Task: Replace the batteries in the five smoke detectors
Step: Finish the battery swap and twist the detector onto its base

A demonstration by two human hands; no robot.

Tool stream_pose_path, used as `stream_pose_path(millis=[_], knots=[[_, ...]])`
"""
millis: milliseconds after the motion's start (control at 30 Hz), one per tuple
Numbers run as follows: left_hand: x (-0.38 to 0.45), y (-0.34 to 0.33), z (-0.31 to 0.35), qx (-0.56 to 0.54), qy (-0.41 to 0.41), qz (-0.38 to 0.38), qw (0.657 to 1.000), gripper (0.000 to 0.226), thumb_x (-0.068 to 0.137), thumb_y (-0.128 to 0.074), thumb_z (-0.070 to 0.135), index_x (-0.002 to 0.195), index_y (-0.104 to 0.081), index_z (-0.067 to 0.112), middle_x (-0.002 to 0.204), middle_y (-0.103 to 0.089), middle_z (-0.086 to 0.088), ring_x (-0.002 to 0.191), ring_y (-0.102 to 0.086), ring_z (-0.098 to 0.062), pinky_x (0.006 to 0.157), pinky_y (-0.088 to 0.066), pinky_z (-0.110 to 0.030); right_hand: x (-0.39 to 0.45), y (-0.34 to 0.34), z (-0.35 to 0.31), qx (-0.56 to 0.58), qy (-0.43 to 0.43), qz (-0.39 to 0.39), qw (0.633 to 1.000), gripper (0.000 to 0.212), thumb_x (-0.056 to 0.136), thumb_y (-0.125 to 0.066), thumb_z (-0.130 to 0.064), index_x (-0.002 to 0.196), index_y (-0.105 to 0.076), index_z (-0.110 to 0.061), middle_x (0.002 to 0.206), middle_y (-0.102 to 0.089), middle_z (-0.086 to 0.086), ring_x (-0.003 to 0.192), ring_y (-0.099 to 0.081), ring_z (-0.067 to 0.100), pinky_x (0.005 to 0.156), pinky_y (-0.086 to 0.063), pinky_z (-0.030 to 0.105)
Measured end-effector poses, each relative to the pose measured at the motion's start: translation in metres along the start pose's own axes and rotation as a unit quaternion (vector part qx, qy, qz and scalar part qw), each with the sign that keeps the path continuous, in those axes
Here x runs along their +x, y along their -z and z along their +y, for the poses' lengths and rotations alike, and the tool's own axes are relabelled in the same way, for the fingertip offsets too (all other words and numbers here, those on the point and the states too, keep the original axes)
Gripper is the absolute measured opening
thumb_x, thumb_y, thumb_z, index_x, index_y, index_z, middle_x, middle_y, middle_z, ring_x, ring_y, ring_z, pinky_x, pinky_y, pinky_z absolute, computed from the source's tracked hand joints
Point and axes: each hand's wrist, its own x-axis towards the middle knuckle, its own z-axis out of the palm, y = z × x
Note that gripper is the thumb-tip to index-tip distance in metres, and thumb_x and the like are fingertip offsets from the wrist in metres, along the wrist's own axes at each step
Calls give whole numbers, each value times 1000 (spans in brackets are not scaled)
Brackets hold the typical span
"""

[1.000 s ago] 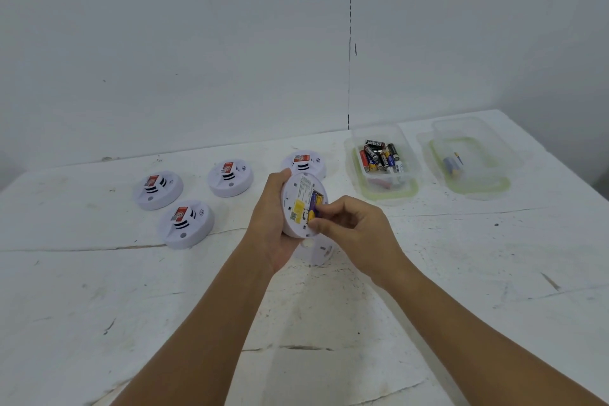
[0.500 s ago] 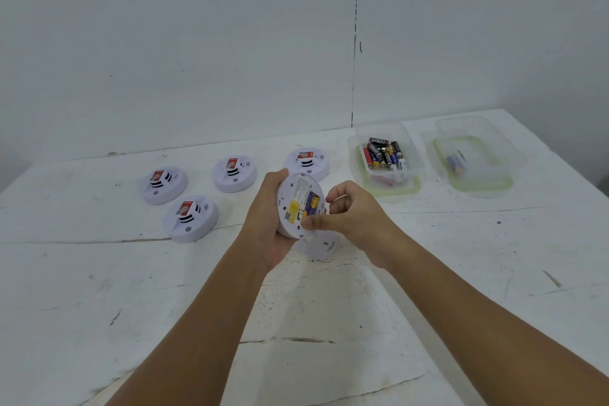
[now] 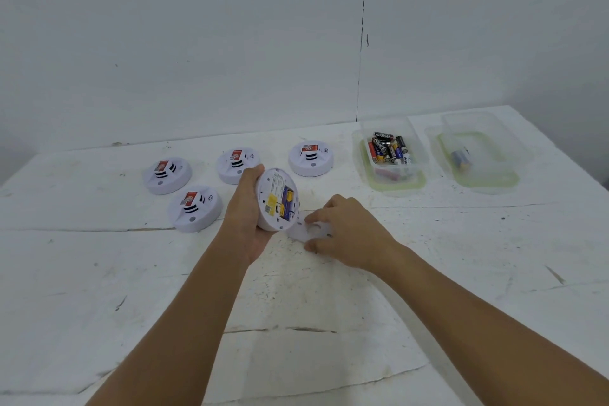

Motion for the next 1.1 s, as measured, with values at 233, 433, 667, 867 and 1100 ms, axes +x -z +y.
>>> stream_pose_path(millis=[233, 433, 667, 867, 1100], knots=[[1, 15, 6, -10, -12, 3, 1000, 38, 103, -51, 50, 120, -70, 22, 100, -77, -6, 101, -68, -28, 99, -53, -49, -3, 5, 16, -5, 17, 66, 998, 66, 82, -77, -50, 143, -54, -41, 121, -49, -2, 115, -49, 22, 97, -47, 36], [-2, 20, 9, -54, 36, -4, 998, 40, 99, -56, 49, 116, -72, 16, 119, -73, -18, 107, -66, -38, 89, -57, -51, -5, 15, 15, 183, 144, 210, 950, 58, 80, -87, -36, 134, -66, -38, 118, -54, -8, 116, -50, 13, 98, -34, 9], [-11, 9, 7, -30, 114, -98, 988, 50, 97, -53, 51, 114, -74, 10, 116, -73, -19, 111, -65, -38, 90, -53, -48, -2, 6, -11, 175, 250, 219, 927, 50, 84, -81, -42, 132, -69, -35, 119, -55, -9, 114, -52, 12, 99, -44, 22], [-14, 5, 7, -29, 124, -128, 984, 50, 97, -50, 49, 108, -79, 10, 115, -72, -16, 107, -65, -35, 85, -58, -46, -2, 4, -8, 160, 259, 231, 924, 47, 84, -84, -39, 129, -73, -32, 124, -58, -7, 116, -53, 8, 99, -42, 16], [-17, 3, 10, -33, 125, -133, 983, 49, 97, -50, 47, 115, -76, 10, 117, -70, -16, 110, -61, -35, 87, -57, -46, -1, 4, -7, 167, 258, 232, 923, 47, 84, -85, -39, 129, -74, -32, 126, -59, -6, 116, -54, 8, 100, -40, 15]])
